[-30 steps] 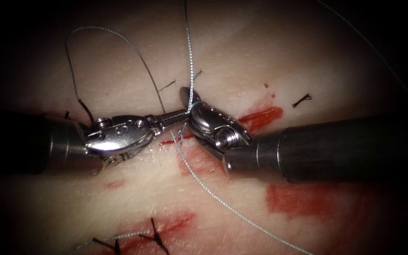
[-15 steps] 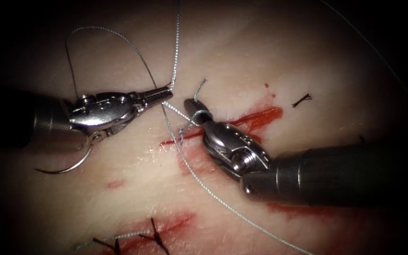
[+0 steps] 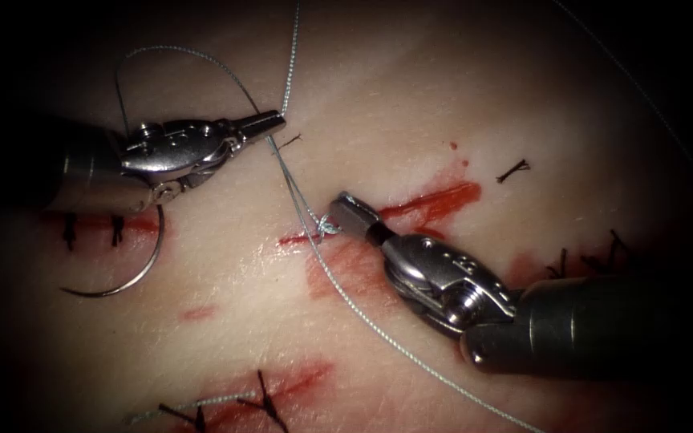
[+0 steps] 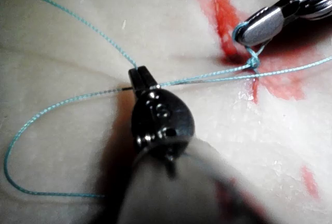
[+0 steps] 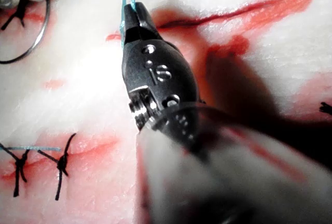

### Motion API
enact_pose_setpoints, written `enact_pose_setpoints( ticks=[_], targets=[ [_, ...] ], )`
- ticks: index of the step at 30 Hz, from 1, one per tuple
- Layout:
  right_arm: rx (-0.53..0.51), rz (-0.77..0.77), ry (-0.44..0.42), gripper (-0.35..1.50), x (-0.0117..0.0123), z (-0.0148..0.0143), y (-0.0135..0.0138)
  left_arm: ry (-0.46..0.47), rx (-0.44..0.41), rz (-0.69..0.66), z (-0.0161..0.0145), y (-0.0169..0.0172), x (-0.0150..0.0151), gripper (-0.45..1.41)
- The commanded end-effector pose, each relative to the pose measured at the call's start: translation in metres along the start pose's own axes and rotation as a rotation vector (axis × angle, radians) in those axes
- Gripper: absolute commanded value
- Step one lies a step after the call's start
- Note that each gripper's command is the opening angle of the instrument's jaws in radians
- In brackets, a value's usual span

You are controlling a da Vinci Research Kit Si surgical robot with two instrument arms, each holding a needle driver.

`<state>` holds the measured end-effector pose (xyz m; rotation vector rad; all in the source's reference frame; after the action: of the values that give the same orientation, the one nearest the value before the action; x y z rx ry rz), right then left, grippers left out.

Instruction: Wound Closure

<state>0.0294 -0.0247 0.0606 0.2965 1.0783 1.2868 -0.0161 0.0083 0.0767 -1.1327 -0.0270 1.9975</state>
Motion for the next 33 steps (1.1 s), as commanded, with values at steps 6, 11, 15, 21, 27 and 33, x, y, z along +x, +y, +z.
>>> enact_pose_setpoints(
  ticks=[6, 11, 15, 21, 27, 33],
  targets=[
    [0.128, -0.074, -0.137, -0.35, -0.0036, -0.0012, -0.0008, -0.001, 0.015, 0.031, 0.0021, -0.0006, 0.0003, -0.45],
    [0.219, -0.112, -0.205, -0.35, -0.0051, -0.0017, -0.0006, -0.001, 0.022, 0.058, 0.0030, -0.0021, 0.0007, -0.45],
    [0.280, -0.143, -0.241, -0.35, -0.0056, -0.0024, 0.0001, 0.008, 0.032, 0.065, 0.0034, -0.0037, 0.0010, -0.45],
    [0.302, -0.145, -0.260, -0.35, -0.0061, -0.0030, 0.0003, 0.019, 0.071, 0.110, 0.0046, -0.0065, 0.0019, -0.45],
    [0.309, -0.137, -0.232, -0.35, -0.0065, -0.0034, -0.0002, 0.017, 0.110, 0.149, 0.0044, -0.0090, 0.0026, -0.45],
    [0.392, -0.105, -0.059, -0.35, -0.0063, -0.0029, -0.0001, 0.015, 0.154, 0.154, 0.0036, -0.0097, 0.0025, -0.45]
  ],
)
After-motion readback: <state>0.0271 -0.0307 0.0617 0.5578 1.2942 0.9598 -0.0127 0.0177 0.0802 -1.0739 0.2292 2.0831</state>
